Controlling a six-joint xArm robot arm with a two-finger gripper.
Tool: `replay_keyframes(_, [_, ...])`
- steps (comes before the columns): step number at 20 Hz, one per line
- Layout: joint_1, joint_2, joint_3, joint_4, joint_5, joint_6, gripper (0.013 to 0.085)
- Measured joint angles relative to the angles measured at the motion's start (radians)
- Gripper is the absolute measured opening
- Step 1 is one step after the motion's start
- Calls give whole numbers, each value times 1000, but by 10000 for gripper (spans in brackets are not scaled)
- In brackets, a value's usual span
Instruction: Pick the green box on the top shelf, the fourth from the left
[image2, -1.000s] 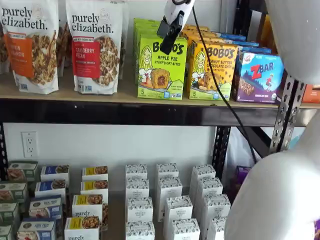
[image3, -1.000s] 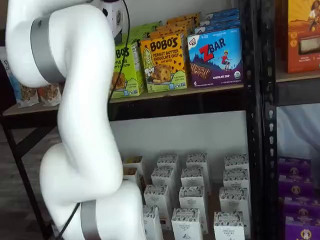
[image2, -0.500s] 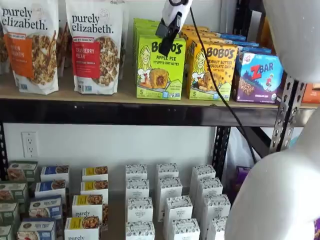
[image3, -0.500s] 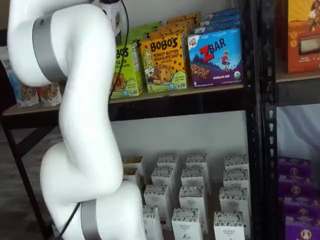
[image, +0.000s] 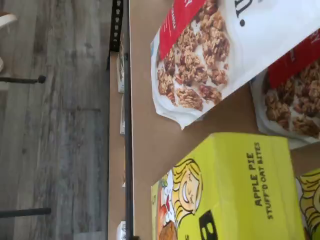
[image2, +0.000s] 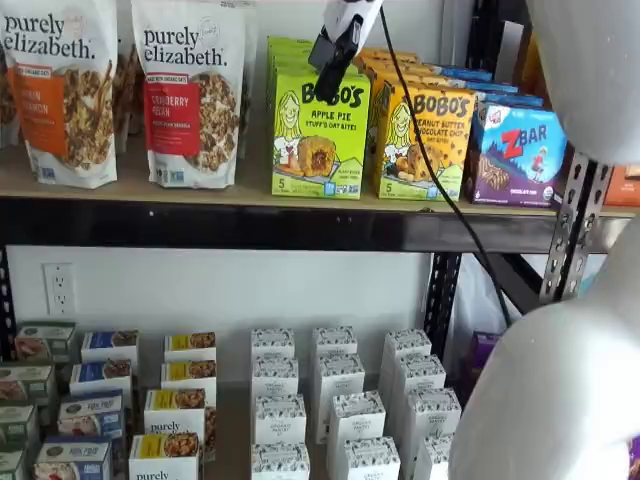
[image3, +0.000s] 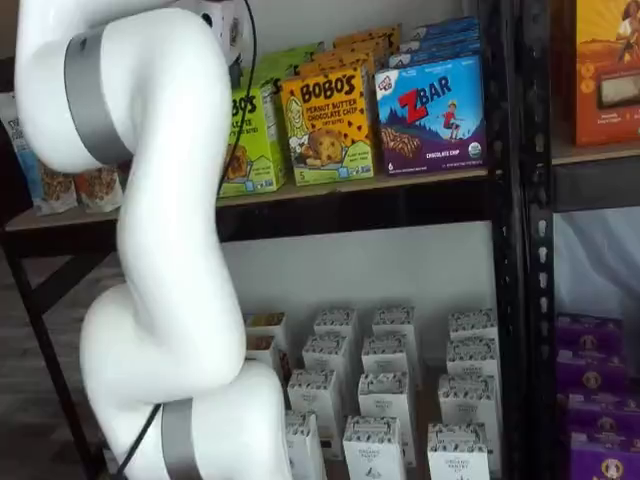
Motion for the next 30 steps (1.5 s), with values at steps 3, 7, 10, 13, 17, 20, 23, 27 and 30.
replay_keyframes(3, [4, -2, 4, -8, -13, 3, 850])
replay_keyframes(7, [13, -7, 22, -20, -40, 8, 850])
replay_keyframes(10, [19, -11, 37, -22, -65, 11, 850])
replay_keyframes(13, [24, -4, 33, -35, -60, 15, 850])
replay_keyframes(17, [26, 9, 16, -49, -34, 16, 850])
replay_keyframes(20, [27, 18, 2, -62, -13, 17, 850])
replay_keyframes(23, [32, 29, -15, -85, 11, 21, 850])
replay_keyframes(27, [35, 38, -30, -108, 34, 24, 850])
replay_keyframes(30, [39, 44, -39, -125, 49, 27, 850])
